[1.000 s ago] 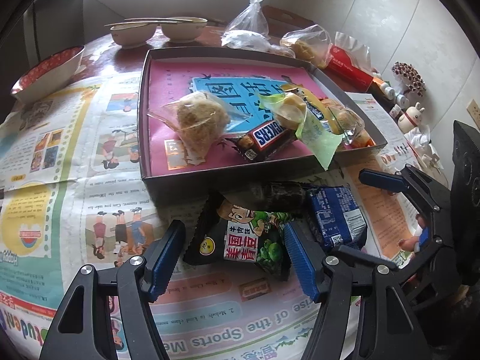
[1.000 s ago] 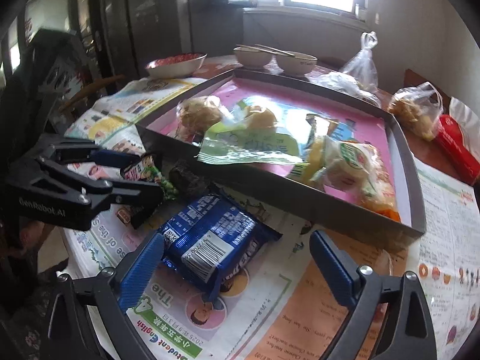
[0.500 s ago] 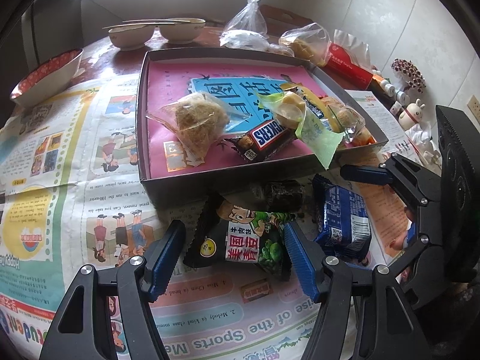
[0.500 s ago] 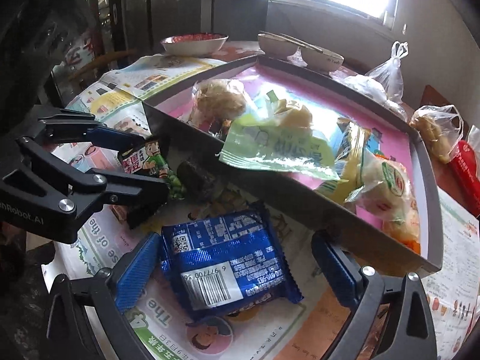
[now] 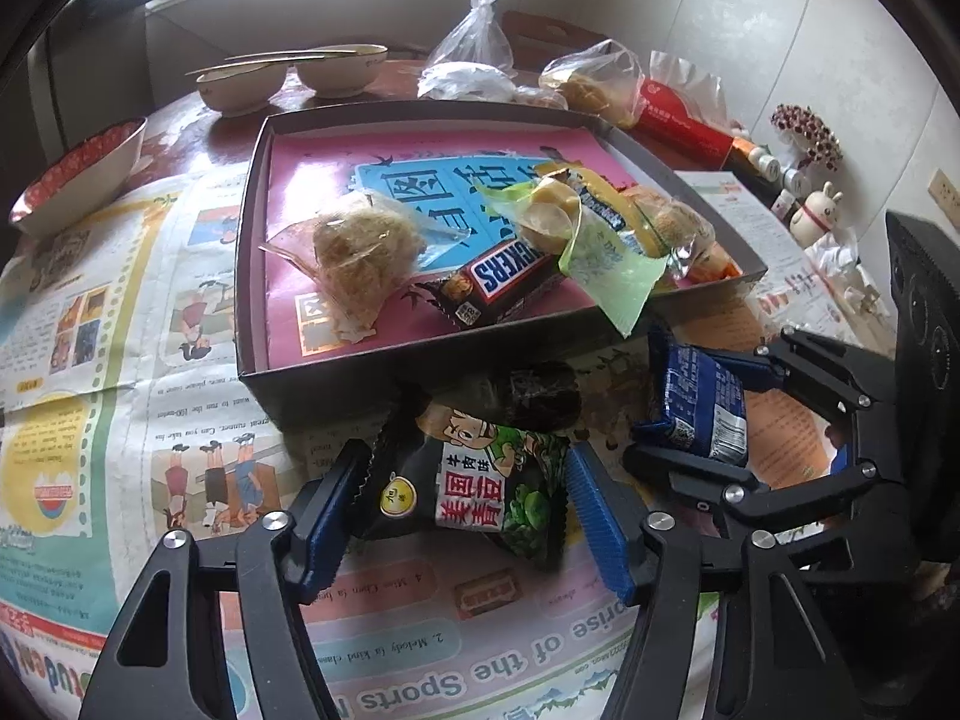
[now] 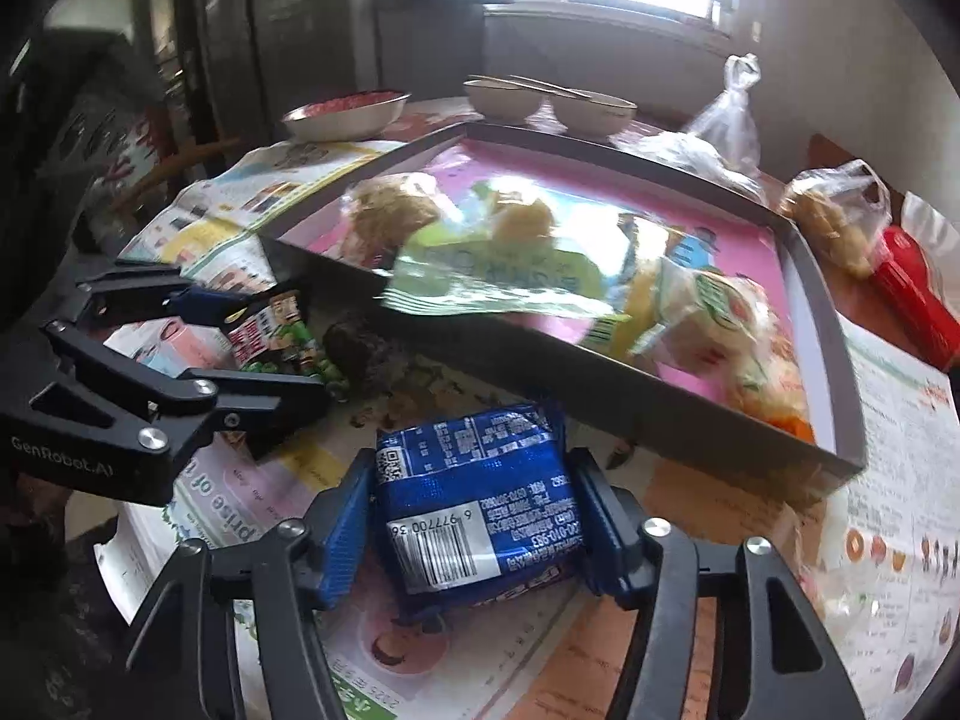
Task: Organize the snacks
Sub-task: 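Grasp the blue biscuit packet with the right tool while the left tool grasps the dark green snack bag, then carry the dark green bag with the left tool over the box while the right tool carries the blue packet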
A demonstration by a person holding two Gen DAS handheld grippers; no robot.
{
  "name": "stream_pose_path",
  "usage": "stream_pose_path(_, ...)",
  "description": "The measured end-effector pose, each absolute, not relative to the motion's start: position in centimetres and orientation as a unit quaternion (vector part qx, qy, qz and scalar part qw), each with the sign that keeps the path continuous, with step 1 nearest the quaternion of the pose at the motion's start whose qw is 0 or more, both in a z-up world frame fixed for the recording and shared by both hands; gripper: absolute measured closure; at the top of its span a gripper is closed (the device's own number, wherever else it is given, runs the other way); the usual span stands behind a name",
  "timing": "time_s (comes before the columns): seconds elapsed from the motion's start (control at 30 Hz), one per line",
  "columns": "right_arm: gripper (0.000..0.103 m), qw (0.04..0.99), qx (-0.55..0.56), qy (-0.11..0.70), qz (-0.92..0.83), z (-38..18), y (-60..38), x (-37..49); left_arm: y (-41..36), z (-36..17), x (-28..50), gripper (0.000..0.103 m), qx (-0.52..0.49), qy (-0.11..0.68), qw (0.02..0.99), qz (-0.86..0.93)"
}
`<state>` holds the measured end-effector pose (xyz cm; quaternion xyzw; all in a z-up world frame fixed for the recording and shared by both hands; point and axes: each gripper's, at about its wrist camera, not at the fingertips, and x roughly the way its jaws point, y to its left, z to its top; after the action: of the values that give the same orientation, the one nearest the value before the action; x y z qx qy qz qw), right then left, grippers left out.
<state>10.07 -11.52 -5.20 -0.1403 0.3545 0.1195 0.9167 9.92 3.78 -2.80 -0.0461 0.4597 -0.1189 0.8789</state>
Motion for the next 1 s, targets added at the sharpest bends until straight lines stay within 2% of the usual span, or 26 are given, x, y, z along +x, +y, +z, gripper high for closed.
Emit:
stream_pose_path(0.07, 0.043, 0.92, -0.127, 0.353, 0.116, -5.0, -12.0, 10.0, 4.0, -2.8, 10.0, 0.043, -0.055, 0.459, 0.878, -0.123)
stream_pose_path(0.2, 0.043, 0.924, -0.107, 0.349, 0.115, -4.5, -12.8, 9.6, 4.0, -2.8, 10.0, 0.063, -0.071, 0.461, 0.874, -0.132)
stream_pose_path(0.4, 0.044, 0.931, -0.085, 0.334, 0.116, -3.5, -13.6, 8.9, 4.4, -2.4, 9.6, 0.071, -0.087, 0.462, 0.872, -0.135)
stream_pose_path(0.67, 0.045, 0.939, -0.062, 0.316, 0.117, -2.1, -14.4, 8.3, 5.6, -0.6, 8.8, 0.077, -0.102, 0.443, 0.882, -0.125)
stream_pose_path(1.0, 0.045, 0.949, -0.035, 0.298, 0.102, -0.7, -16.1, 8.0, 6.7, 1.7, 9.2, 0.078, -0.111, 0.42, 0.893, -0.113)
